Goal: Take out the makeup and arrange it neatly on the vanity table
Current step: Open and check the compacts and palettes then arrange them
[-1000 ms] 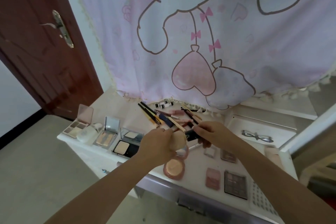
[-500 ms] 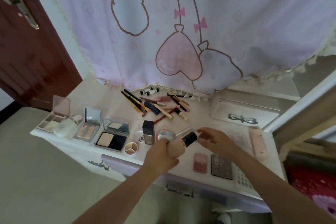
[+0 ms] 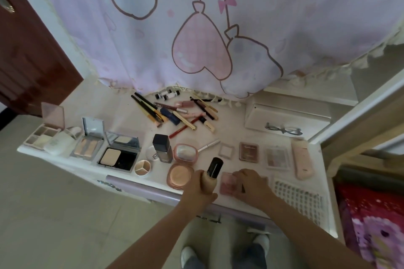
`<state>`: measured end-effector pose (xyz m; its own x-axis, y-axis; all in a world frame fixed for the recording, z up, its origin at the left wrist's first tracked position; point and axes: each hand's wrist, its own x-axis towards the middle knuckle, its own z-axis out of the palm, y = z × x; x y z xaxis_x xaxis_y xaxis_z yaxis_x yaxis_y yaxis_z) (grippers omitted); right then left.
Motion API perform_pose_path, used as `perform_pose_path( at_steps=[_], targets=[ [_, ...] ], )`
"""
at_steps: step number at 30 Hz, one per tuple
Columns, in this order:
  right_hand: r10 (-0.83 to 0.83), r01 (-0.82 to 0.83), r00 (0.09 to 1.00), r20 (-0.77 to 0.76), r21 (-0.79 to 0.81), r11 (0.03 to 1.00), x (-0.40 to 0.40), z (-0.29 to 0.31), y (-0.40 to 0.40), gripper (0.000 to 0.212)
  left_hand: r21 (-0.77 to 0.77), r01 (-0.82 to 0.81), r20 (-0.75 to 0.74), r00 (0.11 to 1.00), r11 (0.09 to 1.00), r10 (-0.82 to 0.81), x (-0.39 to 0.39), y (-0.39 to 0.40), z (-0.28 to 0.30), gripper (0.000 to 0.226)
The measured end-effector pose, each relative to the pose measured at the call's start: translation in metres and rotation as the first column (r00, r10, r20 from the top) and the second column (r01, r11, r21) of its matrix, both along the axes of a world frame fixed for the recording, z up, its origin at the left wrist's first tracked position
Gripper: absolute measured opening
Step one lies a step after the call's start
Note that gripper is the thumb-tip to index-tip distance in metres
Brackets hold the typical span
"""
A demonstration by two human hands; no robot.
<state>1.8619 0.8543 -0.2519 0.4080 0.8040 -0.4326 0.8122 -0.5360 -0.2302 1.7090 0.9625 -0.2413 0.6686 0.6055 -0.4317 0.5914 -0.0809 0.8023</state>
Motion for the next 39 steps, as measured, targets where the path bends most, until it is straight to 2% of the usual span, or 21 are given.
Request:
perform_pose_path(
  at_steps=[2,6,11,14,17,19,28,31,34,37,39],
  targets=[
    [0.034,-0.036,0.997,0.072,0.019,0.999,-0.004,-0.01,-0.001,0.061,0.052,-0.086,-0.047,0.995,0.995,0.089,0.005,-0.001,-0.001,0.049],
    [0.055,-0.068,0.99,0.133,0.095,0.993,-0.008,-0.022,-0.001,0.059,0.132,-0.227,-0.081,0.968,0.965,0.239,0.02,-0.001,-0.004,0.059],
    [0.102,-0.126,0.983,0.155,0.159,0.979,-0.004,-0.027,-0.007,0.06,0.168,-0.361,-0.049,0.926,0.917,0.374,0.041,-0.008,-0.013,0.054],
    [0.087,-0.145,0.967,0.24,0.239,0.96,-0.006,-0.025,-0.01,0.059,0.221,-0.406,-0.035,0.906,0.887,0.423,0.048,-0.013,-0.02,0.056],
    [0.069,-0.102,0.986,0.152,0.222,0.97,-0.006,-0.028,-0.012,0.058,0.244,-0.43,-0.031,0.892,0.869,0.45,0.049,-0.016,-0.027,0.06],
    [0.051,-0.085,0.988,0.145,0.239,0.967,-0.005,-0.031,-0.015,0.058,0.244,-0.448,-0.024,0.884,0.86,0.467,0.049,-0.015,-0.03,0.064],
    [0.091,-0.115,0.987,0.136,0.181,0.977,-0.005,-0.029,-0.011,0.061,0.261,-0.425,-0.01,0.897,0.867,0.443,0.054,-0.007,-0.035,0.061],
    [0.092,-0.14,0.973,0.213,0.222,0.965,-0.006,-0.025,-0.008,0.061,0.243,-0.424,0.015,0.901,0.872,0.434,0.052,-0.007,-0.032,0.064],
    [0.069,-0.114,0.983,0.171,0.268,0.957,-0.009,-0.021,-0.007,0.054,0.223,-0.394,0.038,0.918,0.892,0.396,0.04,-0.016,-0.029,0.072],
    [0.095,-0.148,0.979,0.18,0.307,0.94,-0.009,-0.019,-0.011,0.049,0.208,-0.345,0.047,0.938,0.915,0.343,0.019,-0.03,-0.03,0.058],
    [0.112,-0.138,0.989,0.097,0.333,0.933,-0.009,-0.013,-0.013,0.043,0.189,-0.277,0.021,0.96,0.942,0.278,0.006,-0.036,-0.032,0.041]
  ],
)
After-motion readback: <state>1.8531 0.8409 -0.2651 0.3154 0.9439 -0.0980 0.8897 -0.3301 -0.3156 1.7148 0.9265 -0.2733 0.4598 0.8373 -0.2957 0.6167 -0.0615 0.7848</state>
